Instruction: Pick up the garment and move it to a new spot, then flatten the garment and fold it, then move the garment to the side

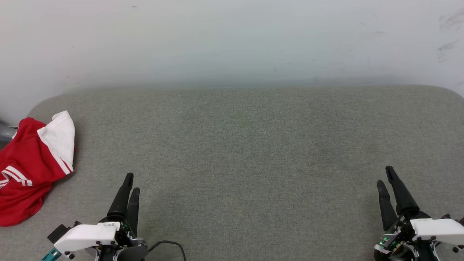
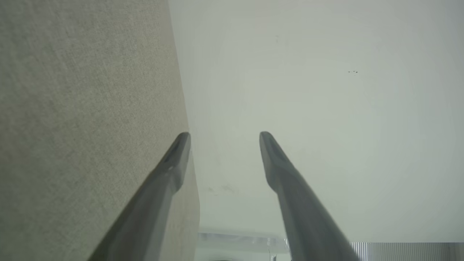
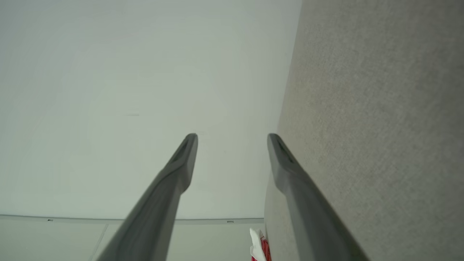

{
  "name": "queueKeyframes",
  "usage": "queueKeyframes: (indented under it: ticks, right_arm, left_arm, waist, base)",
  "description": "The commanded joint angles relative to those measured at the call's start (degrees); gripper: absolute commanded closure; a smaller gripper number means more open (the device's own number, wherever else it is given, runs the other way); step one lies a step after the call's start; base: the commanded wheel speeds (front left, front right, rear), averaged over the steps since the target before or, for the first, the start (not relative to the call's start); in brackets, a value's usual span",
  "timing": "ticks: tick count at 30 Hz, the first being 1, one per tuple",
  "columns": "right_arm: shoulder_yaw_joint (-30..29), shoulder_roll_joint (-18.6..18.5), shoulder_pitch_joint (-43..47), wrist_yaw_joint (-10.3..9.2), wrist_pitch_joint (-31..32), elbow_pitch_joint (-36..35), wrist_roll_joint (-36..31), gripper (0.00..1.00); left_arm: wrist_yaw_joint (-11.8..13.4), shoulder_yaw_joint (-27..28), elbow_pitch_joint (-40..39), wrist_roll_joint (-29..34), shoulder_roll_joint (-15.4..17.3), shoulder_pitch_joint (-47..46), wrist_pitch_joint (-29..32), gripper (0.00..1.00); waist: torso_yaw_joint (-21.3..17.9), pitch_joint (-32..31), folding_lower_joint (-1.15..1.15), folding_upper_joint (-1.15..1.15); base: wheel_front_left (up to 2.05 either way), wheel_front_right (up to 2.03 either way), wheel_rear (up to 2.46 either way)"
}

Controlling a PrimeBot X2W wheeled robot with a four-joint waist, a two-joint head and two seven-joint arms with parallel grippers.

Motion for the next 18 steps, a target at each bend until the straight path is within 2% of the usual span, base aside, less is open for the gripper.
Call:
queueKeyframes:
  ticks: [1, 18]
  right_arm:
    - [0.37, -0.07, -0.59, 0.00, -0.63, -1.83, -0.39, 0.00]
    - [2.40, -0.28, 0.95, 0.00, -4.93, -6.98, -2.21, 0.00]
  left_arm:
    - [-0.05, -0.98, -1.56, 0.21, 0.10, -1.34, -0.69, 0.00]
    - [-0.08, -6.29, -5.73, 2.68, 0.21, -1.78, -5.19, 0.00]
  waist:
    - [-0.01, 0.02, 0.00, 0.00]
    - [-0.09, 0.15, 0.00, 0.00]
  base:
    - [0.00, 0.00, 0.00]
    - [0.00, 0.00, 0.00]
